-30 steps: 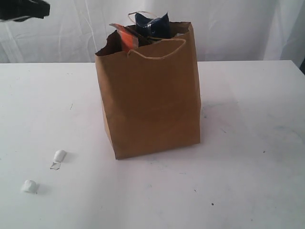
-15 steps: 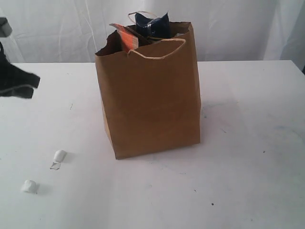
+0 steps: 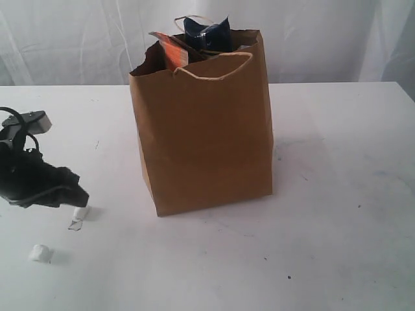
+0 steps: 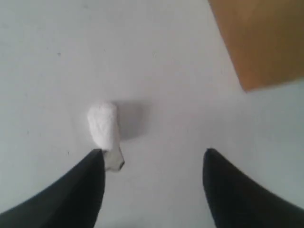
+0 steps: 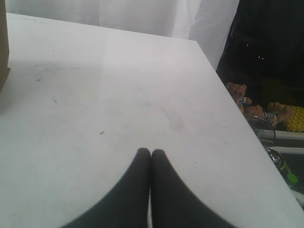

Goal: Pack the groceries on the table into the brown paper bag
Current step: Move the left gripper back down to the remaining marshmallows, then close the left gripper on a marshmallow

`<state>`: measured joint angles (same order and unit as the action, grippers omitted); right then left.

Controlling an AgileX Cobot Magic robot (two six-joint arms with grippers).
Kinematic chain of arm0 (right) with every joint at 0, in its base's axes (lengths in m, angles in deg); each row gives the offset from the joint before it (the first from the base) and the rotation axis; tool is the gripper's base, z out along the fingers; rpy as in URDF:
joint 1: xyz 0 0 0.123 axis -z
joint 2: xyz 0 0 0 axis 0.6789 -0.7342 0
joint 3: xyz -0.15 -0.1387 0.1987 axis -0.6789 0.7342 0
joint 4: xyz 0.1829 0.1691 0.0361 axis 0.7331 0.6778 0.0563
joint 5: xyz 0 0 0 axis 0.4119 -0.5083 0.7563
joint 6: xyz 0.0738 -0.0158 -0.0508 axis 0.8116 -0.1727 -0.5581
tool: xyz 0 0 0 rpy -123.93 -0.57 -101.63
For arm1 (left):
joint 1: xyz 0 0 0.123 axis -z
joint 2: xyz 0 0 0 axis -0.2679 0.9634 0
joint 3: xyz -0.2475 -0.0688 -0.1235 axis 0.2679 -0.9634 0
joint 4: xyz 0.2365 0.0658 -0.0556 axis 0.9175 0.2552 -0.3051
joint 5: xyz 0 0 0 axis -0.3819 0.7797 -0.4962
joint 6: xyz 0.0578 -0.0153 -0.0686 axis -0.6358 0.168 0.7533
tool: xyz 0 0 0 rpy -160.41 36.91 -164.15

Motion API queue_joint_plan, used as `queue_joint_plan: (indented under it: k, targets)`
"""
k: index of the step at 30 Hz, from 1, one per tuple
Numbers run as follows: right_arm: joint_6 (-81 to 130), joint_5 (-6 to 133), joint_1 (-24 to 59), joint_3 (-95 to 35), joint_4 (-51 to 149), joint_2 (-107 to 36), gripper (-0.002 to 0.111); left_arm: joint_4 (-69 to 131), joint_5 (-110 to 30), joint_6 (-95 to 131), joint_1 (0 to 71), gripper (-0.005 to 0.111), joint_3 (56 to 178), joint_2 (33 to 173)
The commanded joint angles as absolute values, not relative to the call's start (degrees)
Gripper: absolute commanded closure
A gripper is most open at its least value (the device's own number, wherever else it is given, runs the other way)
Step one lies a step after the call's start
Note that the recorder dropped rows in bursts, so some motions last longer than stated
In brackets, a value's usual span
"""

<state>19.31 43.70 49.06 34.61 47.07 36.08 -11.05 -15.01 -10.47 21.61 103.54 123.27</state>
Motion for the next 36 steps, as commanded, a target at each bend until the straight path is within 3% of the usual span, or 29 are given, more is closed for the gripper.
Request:
queue_joint_plan:
  k: [1, 10, 19, 32, 36]
  targets:
    - [19.41, 43.81, 49.49, 34.66, 46.64, 36.42, 0.108, -24.91, -21.64, -12.52, 21.58, 0.038, 103.11, 124.77]
    - [19.41, 43.81, 49.49, 34.66, 46.64, 36.42, 0.108, -21.64, -24.78, -16.88, 22.02, 0.038, 103.11, 127.38]
    - [19.41, 43.81, 49.49, 34.66, 46.64, 36.42, 0.108, -16.14, -28.54, -16.88, 27.64, 0.038, 103.11, 127.88]
    - [19.41, 43.81, 49.49, 34.66, 46.64, 36.42, 0.108, -15.65, -31.49, -17.05, 27.64, 0.038, 102.99, 130.08]
    - [19.41, 43.81, 49.49, 34.66, 46.64, 36.42, 0.108, -14.22, -27.9, -17.01, 27.64, 0.047, 102.99, 130.75]
